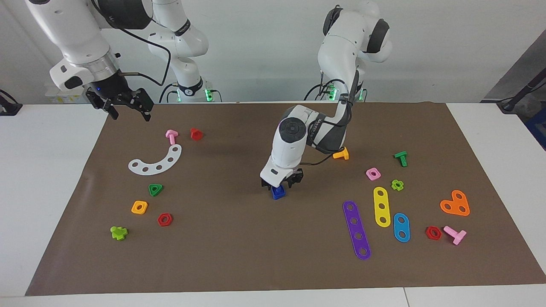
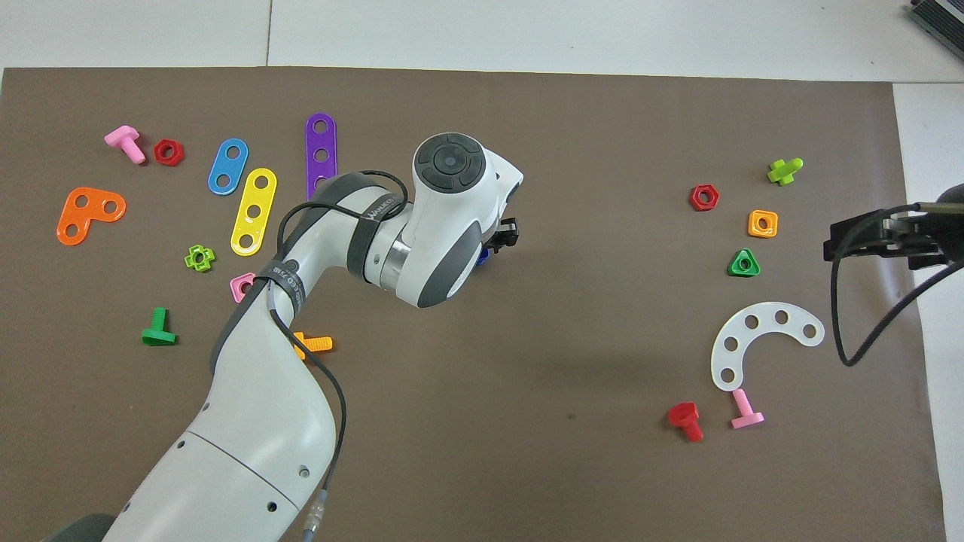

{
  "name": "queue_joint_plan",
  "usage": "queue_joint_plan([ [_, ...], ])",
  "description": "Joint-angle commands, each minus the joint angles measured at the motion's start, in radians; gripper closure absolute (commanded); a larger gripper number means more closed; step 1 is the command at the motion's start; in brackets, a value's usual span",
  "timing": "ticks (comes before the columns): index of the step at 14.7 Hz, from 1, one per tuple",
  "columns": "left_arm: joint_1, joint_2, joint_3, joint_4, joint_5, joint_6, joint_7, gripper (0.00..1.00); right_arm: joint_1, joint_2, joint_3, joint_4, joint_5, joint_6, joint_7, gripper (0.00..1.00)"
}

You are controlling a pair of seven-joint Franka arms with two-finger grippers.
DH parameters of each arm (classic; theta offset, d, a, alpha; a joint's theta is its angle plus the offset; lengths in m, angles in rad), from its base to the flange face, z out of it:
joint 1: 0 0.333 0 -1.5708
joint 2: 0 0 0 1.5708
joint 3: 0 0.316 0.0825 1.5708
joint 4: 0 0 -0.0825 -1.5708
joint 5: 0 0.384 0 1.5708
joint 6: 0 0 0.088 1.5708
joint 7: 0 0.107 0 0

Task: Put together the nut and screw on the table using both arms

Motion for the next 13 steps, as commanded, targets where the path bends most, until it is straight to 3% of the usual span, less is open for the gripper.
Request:
queue_joint_plan([
  [1,-0.01,0.002,0.018,0.014,0.022,-0.03,-0.007,0.0,0.0,-0.034,-0.01,-0.045,0.015,0.023,-0.004,0.0],
  [4,0.036,-0.019,0.026,0.043,0.019,-0.106,0.002,0.0,0.002,-0.033,-0.008,-0.042,0.015,0.026,-0.004,0.0],
  [7,0.124,-0.126,0.017,0.031,0.017,-0.151,0.044,0.0,0.011,-0.034,-0.007,-0.04,0.015,0.017,-0.007,0.0],
  [13,0.314,-0.431,0.021,-0.253,0.002,-0.218,0.352,0.0,0.013,-0.034,-0.007,-0.04,0.015,0.015,-0.009,0.0],
])
